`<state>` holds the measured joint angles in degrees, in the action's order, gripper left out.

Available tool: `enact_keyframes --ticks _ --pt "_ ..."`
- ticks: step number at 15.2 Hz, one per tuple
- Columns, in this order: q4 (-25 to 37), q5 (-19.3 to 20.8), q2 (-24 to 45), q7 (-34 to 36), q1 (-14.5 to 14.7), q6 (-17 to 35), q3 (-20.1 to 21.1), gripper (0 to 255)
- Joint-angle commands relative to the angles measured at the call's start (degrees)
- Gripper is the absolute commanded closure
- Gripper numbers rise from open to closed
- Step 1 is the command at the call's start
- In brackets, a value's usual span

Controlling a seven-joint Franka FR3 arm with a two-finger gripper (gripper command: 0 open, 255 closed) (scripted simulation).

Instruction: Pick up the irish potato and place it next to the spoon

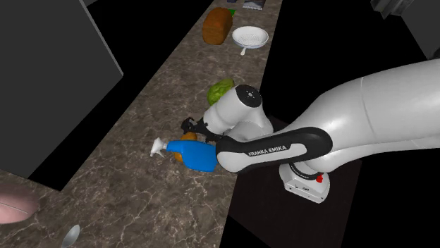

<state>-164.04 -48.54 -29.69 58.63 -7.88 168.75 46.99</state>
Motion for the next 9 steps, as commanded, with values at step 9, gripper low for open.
enact_keyframes --ticks 9 --pt "3.43 3.78 15.97 4.18 -11.88 15.92 11.45 0"
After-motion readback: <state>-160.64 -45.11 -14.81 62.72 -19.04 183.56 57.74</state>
